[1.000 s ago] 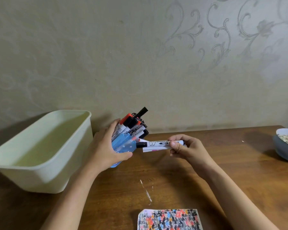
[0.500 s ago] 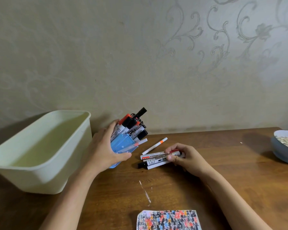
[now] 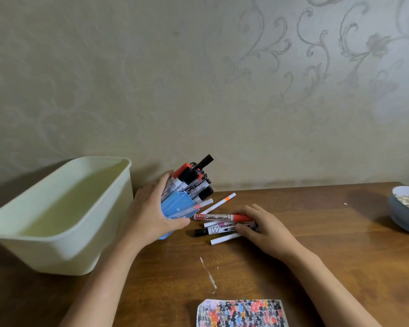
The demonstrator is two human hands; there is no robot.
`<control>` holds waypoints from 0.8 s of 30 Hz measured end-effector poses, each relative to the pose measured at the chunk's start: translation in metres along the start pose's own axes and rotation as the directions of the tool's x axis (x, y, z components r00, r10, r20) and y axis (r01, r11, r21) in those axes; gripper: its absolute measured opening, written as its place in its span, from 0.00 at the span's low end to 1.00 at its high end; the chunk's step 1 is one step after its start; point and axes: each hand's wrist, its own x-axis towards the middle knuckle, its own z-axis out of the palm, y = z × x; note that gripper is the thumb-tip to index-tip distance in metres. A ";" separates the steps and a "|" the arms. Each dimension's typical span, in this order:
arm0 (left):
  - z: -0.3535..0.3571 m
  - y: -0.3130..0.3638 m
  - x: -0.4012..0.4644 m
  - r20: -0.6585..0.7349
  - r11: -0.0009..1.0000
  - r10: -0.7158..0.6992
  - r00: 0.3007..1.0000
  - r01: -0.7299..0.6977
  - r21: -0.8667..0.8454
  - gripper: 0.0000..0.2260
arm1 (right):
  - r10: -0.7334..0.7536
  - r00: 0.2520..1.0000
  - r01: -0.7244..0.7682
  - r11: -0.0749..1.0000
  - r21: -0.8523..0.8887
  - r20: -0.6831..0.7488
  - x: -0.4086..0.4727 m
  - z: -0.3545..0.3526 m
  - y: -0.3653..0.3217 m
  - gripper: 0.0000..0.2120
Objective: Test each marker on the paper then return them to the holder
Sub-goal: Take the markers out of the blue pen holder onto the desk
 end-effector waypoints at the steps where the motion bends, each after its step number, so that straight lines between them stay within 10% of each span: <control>1: 0.000 0.000 0.000 0.000 1.000 0.000 1.000 0.000 0.000 0.52 | -0.007 1.000 0.007 1.000 -0.024 -0.006 0.000 0.002 0.002 0.09; 24: -0.002 0.005 -0.003 -0.003 0.999 0.036 0.999 -0.035 0.035 0.53 | 0.086 0.991 -0.099 0.987 -0.129 -0.103 0.000 0.010 -0.002 0.12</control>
